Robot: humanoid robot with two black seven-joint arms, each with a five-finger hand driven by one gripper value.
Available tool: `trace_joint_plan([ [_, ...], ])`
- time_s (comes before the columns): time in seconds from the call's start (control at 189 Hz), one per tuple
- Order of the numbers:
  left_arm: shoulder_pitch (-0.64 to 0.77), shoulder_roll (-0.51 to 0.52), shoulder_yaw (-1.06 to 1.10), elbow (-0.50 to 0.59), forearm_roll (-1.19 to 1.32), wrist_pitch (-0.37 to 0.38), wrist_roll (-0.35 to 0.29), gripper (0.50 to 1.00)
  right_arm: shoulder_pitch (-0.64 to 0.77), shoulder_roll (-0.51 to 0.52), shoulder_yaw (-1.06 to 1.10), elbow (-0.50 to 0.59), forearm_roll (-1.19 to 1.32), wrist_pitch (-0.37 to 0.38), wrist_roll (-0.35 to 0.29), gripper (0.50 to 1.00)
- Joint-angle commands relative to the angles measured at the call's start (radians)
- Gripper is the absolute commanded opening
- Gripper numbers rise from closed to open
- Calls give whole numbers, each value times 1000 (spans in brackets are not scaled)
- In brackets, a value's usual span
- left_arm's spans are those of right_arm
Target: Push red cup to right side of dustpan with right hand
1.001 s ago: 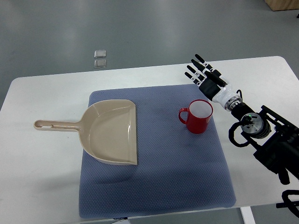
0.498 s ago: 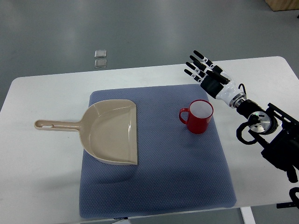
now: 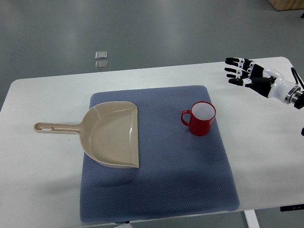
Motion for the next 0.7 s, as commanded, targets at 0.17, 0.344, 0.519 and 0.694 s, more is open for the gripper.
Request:
trace_joint_plan([
  [0.17, 0, 0, -1, 0, 0, 0, 0, 1000, -52, -39, -16, 29, -284, 0, 284, 936],
  [0.344, 0, 0, -1, 0, 0, 0, 0, 1000, -90, -19, -21, 32, -373, 0, 349, 936],
  [0.519, 0, 0, -1, 0, 0, 0, 0, 1000, -119, 2, -62, 31, -387, 0, 349, 936],
  [0.694, 0, 0, -1, 0, 0, 0, 0, 1000, -124, 25, -100, 31, -387, -28, 349, 936],
])
